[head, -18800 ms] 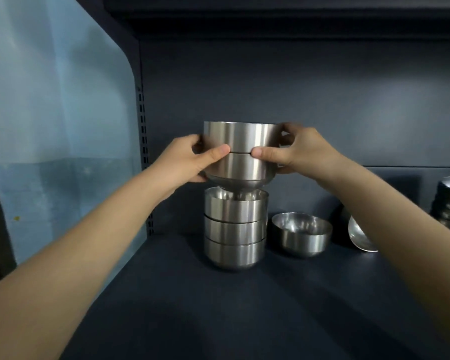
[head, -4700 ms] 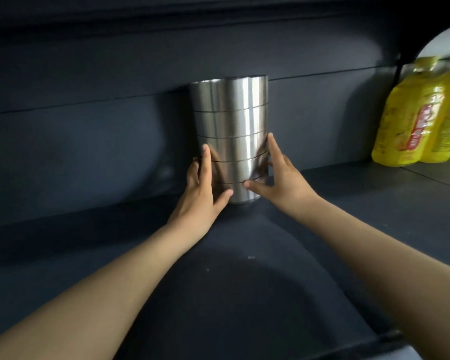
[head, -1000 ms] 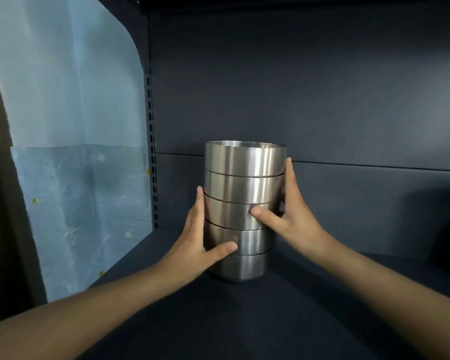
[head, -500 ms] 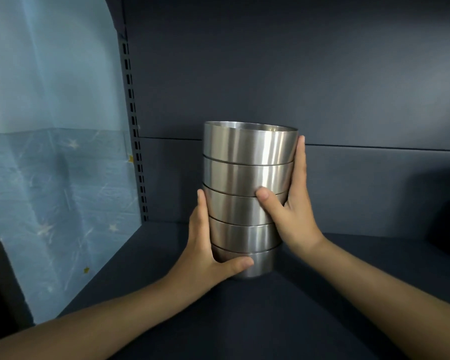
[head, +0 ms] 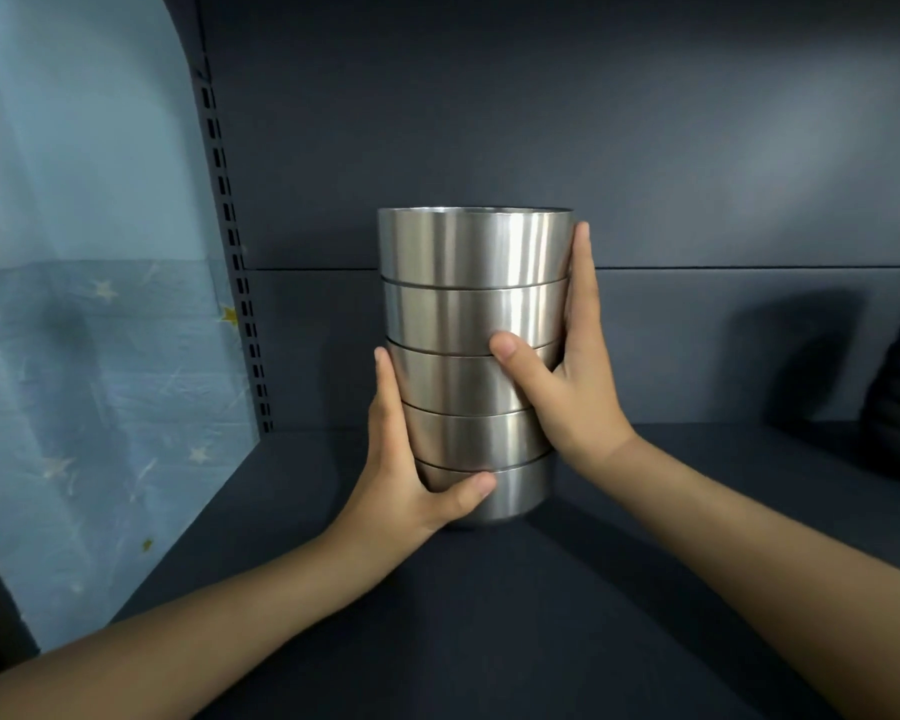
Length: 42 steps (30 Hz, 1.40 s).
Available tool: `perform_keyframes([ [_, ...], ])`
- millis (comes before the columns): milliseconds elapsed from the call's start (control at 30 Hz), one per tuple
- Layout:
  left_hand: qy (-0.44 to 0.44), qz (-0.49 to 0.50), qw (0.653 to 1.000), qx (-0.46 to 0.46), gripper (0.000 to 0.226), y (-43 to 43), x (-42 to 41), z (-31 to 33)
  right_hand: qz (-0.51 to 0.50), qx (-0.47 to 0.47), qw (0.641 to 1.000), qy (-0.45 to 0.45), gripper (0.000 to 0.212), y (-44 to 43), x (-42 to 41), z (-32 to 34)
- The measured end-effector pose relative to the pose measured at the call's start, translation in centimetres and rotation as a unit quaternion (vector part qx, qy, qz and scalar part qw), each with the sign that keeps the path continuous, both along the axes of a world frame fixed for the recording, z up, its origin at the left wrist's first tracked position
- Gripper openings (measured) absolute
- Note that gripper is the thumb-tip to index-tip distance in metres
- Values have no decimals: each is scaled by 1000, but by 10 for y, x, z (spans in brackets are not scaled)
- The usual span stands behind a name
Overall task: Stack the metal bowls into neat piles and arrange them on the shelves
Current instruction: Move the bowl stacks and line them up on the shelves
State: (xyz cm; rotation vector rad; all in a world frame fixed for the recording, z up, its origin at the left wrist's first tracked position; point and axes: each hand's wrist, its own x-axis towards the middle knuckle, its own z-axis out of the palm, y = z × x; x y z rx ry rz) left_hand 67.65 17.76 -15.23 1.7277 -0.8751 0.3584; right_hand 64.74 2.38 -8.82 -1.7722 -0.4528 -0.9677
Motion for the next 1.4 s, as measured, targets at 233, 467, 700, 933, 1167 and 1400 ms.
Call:
perform_keyframes([
  [233, -25, -16, 999, 13, 116, -27, -61, 13, -17, 9, 999, -25, 88, -30, -68, 11],
  [467, -26, -12, 999, 19, 114, -86, -162, 15, -4, 16, 999, -38, 92, -92, -162, 9],
  [700, 7, 6, 1000, -19, 115, -161, -273, 7, 32, -1, 999, -27, 99, -167, -258, 5],
  [933, 8, 17, 1000, -2, 111, -197, -359, -2, 59, 16, 998, -27, 100, -203, -340, -10],
  [1167, 23, 8, 1000, 11, 110, -205, -429, -26, 50, 32, 998, -28, 105, -214, -410, -40],
  [1400, 57, -16, 998, -30, 114, -200, -483, -76, 21, 13, 1000, -13, 99, -207, -471, -80],
])
